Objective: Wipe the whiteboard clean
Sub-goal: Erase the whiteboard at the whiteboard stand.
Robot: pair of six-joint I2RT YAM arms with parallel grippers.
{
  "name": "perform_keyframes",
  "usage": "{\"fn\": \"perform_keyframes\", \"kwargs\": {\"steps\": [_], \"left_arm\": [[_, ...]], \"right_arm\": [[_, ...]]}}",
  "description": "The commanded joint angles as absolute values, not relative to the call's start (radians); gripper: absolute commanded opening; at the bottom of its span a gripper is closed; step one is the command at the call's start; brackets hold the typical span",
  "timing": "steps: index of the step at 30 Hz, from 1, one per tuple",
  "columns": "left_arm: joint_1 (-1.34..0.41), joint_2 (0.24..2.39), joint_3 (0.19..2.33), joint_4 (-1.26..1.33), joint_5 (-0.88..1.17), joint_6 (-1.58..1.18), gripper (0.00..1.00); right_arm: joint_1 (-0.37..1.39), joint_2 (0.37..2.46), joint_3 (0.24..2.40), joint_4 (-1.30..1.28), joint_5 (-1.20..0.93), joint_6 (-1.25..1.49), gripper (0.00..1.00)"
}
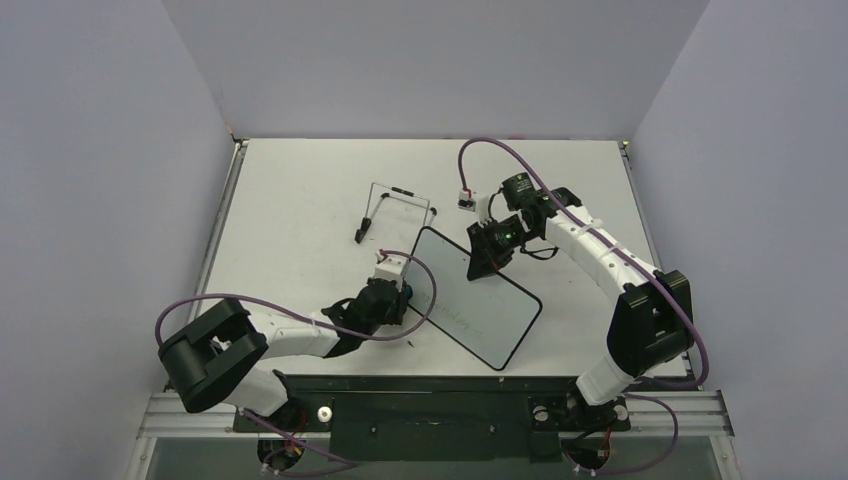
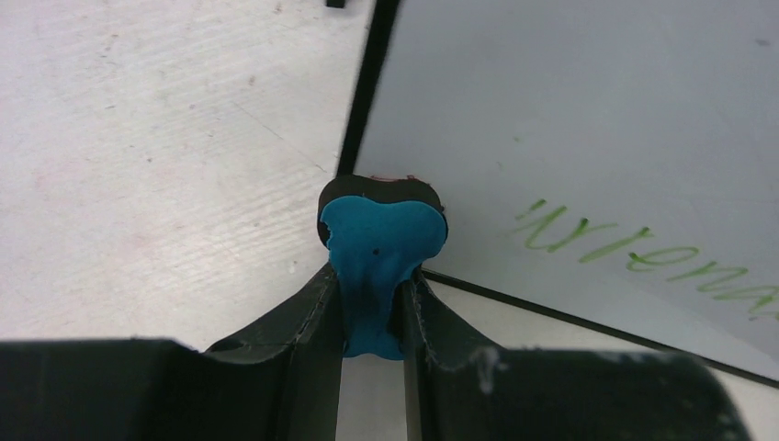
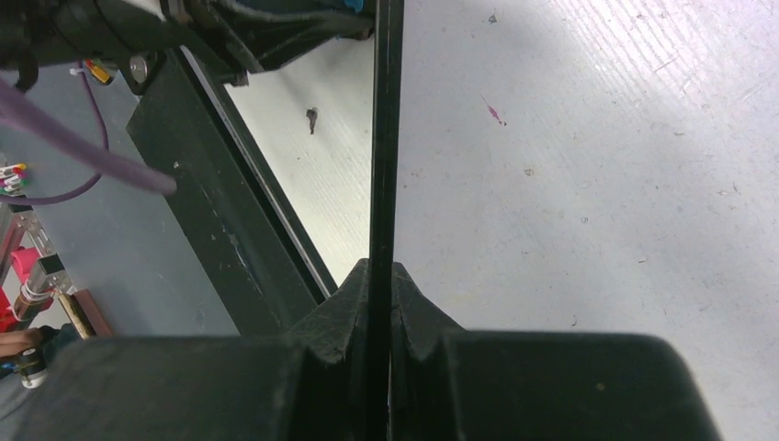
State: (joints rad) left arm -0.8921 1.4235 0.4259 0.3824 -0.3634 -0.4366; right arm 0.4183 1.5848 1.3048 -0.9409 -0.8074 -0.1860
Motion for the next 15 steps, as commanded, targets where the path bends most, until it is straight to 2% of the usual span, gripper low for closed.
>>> {"fn": "perform_keyframes", "kwargs": {"steps": [1,8,12,15], "left_arm": [[-0.971,1.462,0.503,0.242,-0.396,-0.376,0.0],[-0.977,1.527,0.532,0.181,-0.436,-0.384,0.0],[-0.875,1.474,0.462,0.249,-0.366,-0.426,0.0],[-0.841,1.45,0.463,0.205,-0.383,-0.422,0.0]], "right_arm": [[0.402,1.569,1.312,-0.915,-0.961,-0.158,0.0],[0.394,1.557,1.305,-0.906,-0.985,-0.149,0.0],[0.394,1.543,1.289,-0.894,-0.976,-0.145,0.0],[0.394,1.54,1.287,-0.89,-0.977,-0.14,0.0]]}}
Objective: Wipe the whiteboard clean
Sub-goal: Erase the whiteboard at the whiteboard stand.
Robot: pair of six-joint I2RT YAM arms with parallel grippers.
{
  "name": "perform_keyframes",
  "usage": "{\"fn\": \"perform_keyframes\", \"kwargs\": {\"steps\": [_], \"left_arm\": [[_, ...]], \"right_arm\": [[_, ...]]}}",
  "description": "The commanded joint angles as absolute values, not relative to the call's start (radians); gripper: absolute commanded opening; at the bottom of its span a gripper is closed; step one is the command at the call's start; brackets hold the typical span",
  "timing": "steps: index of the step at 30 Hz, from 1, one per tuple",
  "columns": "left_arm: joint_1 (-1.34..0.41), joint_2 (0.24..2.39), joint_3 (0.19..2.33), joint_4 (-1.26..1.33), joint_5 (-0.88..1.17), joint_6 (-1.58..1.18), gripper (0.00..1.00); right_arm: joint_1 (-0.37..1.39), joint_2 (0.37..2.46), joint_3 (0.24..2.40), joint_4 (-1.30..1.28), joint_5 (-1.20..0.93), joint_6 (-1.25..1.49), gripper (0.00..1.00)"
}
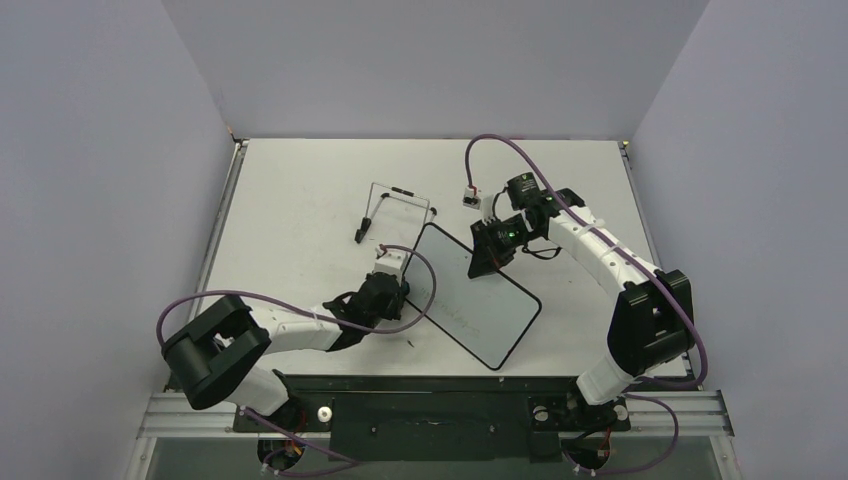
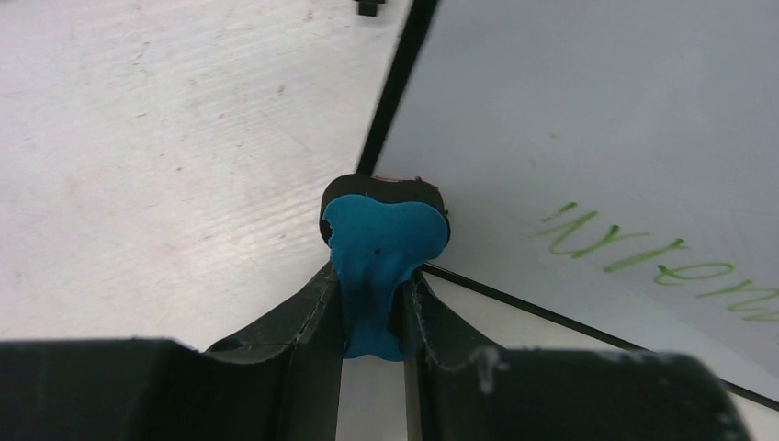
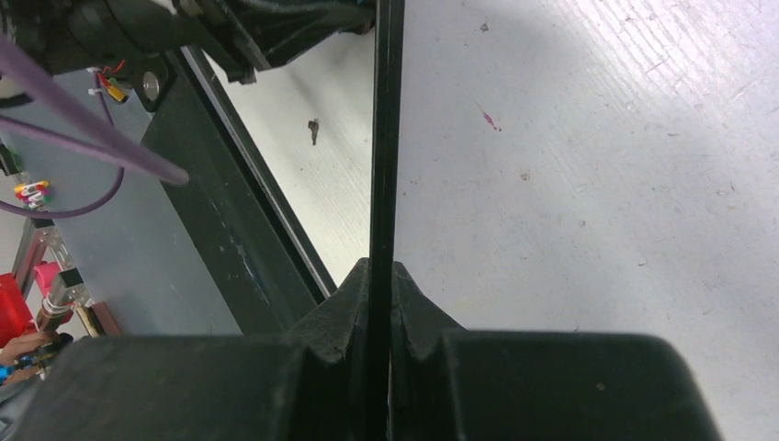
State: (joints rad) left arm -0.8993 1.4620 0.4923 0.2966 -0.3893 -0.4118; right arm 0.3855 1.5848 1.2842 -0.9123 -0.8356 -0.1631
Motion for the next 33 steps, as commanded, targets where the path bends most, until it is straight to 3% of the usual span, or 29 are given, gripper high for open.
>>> {"fn": "perform_keyframes", "kwargs": {"steps": [1,12,18,24,33], "left_arm": [[-0.829,1.451,0.47,0.194,-0.387,-0.422,0.0],[-0.838,1.443,0.529,0.136,-0.381,-0.44,0.0],[-0.943,1.407,0.52,0.205,-0.277,-0.331,0.0],[-0.964,1.582,0.685,-0.045,-0.437,-0.434,0.0],[-0.823,1.512,0.619,0.037,-0.439,-0.545,0.0]], "right_arm": [[0.394,1.542,1.287,-0.889,-0.979,-0.139,0.0],[0.394,1.537,1.283,-0.882,-0.973,-0.133,0.0],[0.394,1.546,1.288,-0.88,-0.98,-0.128,0.0],[0.395,1.541,1.285,-0.881,-0.985,-0.127,0.0],[0.394,1.518,1.272,-0.874,-0.978,-0.129,0.0]]}}
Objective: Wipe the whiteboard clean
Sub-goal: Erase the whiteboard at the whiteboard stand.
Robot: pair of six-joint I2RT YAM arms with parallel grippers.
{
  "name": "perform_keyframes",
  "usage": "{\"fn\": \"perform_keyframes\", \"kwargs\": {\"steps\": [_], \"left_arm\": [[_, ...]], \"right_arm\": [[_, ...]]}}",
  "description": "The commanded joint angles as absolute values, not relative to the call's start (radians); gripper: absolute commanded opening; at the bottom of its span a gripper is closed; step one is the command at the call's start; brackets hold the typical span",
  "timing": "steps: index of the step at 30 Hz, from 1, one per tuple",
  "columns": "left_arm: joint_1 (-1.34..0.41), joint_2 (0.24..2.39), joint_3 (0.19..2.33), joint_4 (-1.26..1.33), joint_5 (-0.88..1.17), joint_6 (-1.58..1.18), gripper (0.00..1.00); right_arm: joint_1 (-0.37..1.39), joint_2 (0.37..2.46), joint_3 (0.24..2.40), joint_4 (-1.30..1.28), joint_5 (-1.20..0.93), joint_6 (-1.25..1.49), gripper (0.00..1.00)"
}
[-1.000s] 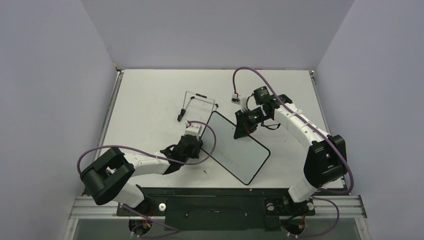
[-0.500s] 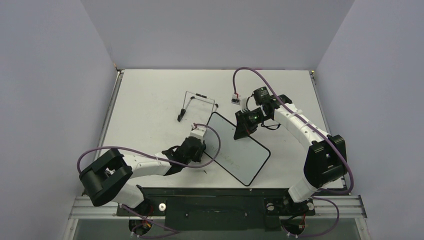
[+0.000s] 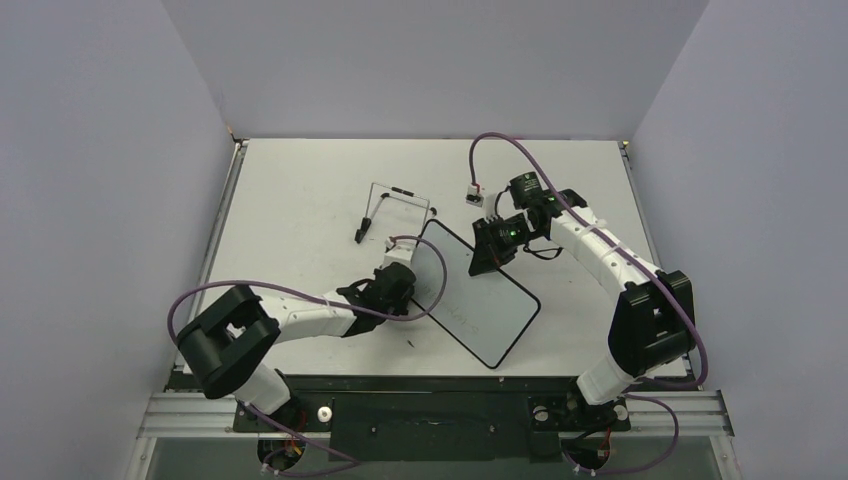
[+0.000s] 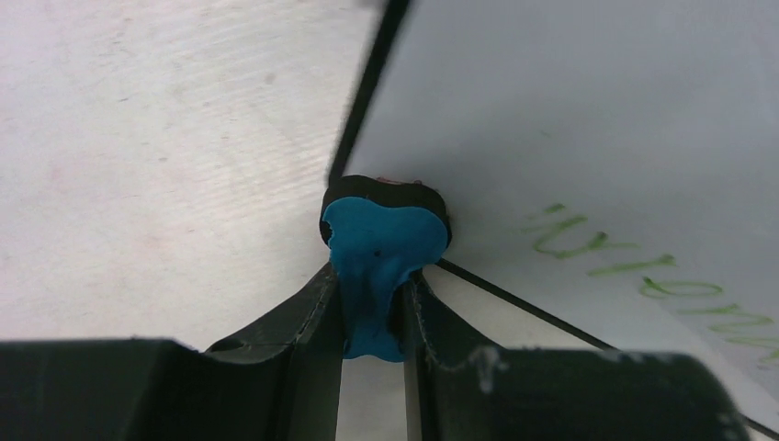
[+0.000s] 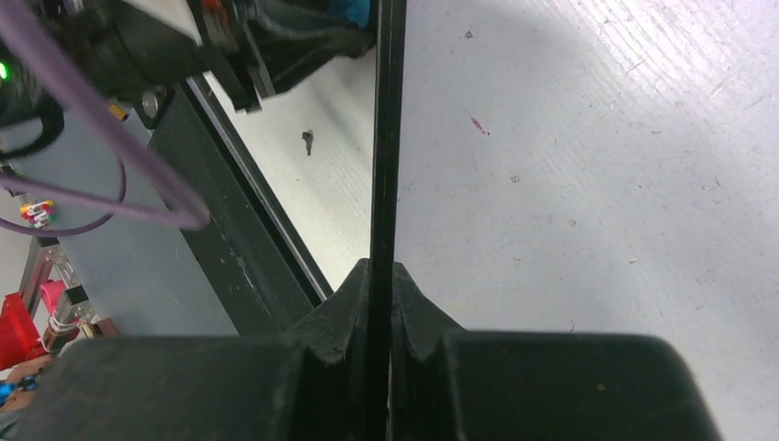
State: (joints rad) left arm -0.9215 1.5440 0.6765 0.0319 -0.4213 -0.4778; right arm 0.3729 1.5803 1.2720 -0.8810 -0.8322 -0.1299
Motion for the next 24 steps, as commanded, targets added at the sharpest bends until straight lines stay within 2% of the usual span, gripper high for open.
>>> {"fn": "perform_keyframes", "kwargs": {"steps": [1,10,14,19,24], "left_arm": [[-0.808,1.506,0.604,0.041,-0.436,-0.565,0.0],[-0.717,1.386,0.498,0.194,-0.306,-0.619,0.0],[-0.718,1.256,0.427,0.236,-0.266,-0.628,0.0],[-0.719,1.052,0.382,0.153,-0.308,-0.64,0.0],[-0.744,0.991,0.318,0.278,-0.145,-0.551,0.0]], "right_arm": [[0.395,1.518,1.272,-0.874,-0.978,-0.129,0.0],[0.394,1.512,1.266,-0.872,-0.962,-0.132,0.0],[0.394,1.511,1.266,-0.87,-0.946,-0.13,0.0],[0.394,1.514,1.265,-0.864,-0.928,-0.129,0.0],[0.398,1.524,1.269,-0.865,-0.931,-0.13,0.0]]}}
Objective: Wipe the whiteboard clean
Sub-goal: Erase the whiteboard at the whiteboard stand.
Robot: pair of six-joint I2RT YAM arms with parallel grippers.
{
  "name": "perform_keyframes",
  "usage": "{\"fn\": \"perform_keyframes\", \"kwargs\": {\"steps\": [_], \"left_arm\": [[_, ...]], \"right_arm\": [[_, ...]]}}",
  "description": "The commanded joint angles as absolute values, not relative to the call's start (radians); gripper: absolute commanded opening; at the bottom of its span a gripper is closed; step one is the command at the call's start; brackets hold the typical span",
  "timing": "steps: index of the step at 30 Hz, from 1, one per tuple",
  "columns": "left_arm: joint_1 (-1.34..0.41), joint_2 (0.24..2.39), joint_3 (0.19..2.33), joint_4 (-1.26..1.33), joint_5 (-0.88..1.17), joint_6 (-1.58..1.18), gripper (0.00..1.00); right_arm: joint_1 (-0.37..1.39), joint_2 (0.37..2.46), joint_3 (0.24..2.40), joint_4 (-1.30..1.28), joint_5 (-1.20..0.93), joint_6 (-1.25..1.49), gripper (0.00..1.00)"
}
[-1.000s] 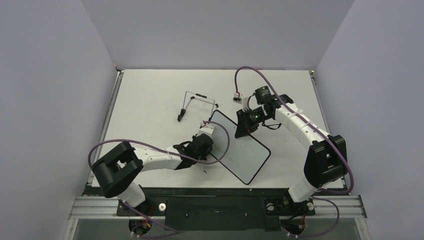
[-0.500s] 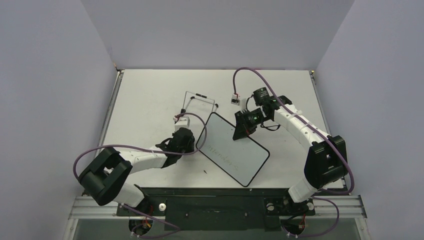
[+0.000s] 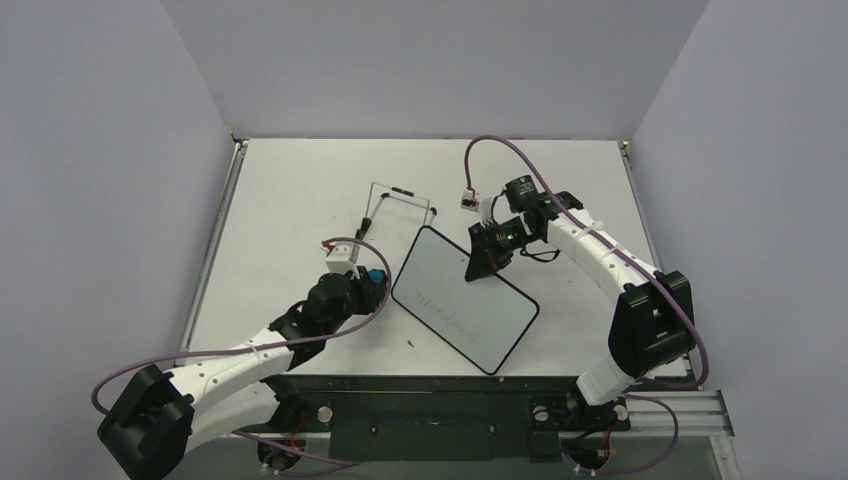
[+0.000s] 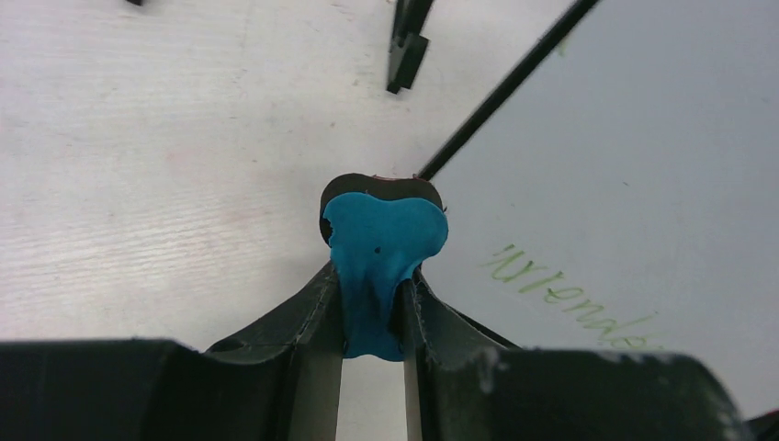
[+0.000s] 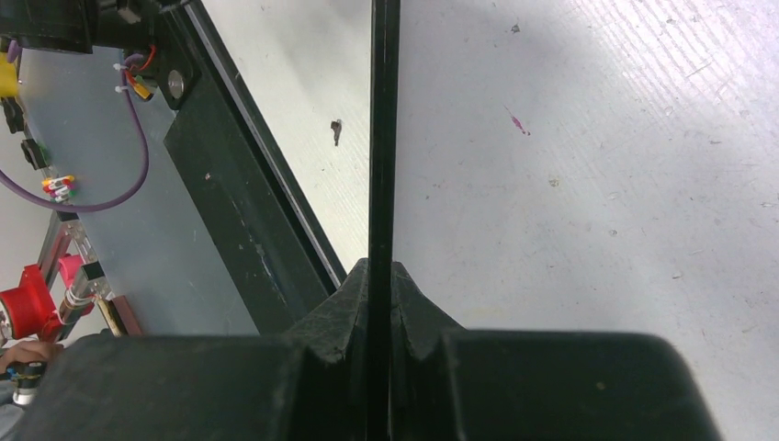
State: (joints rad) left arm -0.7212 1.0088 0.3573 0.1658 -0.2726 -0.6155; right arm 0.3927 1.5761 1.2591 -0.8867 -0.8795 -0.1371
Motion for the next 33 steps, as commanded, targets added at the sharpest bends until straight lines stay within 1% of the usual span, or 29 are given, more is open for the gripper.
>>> {"fn": "perform_keyframes", "kwargs": {"steps": [1,6,8,17,21,25,28,33], "left_arm": [[-0.766,1.001,0.314,0.292,-0.139,-0.525,0.0],[-0.905,1.124,0.368,0.355,-0.239,-0.426,0.0],[-0.93,1.169,0.395,0.389,-0.28,-0.397,0.0],[-0.948,1.341,0.404,0.683,-0.459,-0.257,0.0],[-0.935,1.394,0.423,0.714,-0.484,-0.244,0.0],[-0.941,1.416,0.415,0.741,-0.432,-0.229,0.0],[-0.979,1.433,0.401,0.784,-0.359,-0.207,0.0],[-1.037,1.47,0.373,0.872,-0.301,-0.204,0.0]], "right_arm": [[0.397,1.524,1.269,-0.865,-0.93,-0.13,0.0],[0.398,1.517,1.263,-0.865,-0.929,-0.133,0.0],[0.399,1.516,1.264,-0.865,-0.929,-0.133,0.0],[0.399,1.512,1.264,-0.865,-0.938,-0.134,0.0],[0.398,1.506,1.262,-0.865,-0.941,-0.135,0.0],[0.397,1.505,1.261,-0.865,-0.947,-0.136,0.0],[0.4,1.511,1.265,-0.867,-0.951,-0.137,0.0],[0.399,1.513,1.264,-0.866,-0.951,-0.137,0.0]]}}
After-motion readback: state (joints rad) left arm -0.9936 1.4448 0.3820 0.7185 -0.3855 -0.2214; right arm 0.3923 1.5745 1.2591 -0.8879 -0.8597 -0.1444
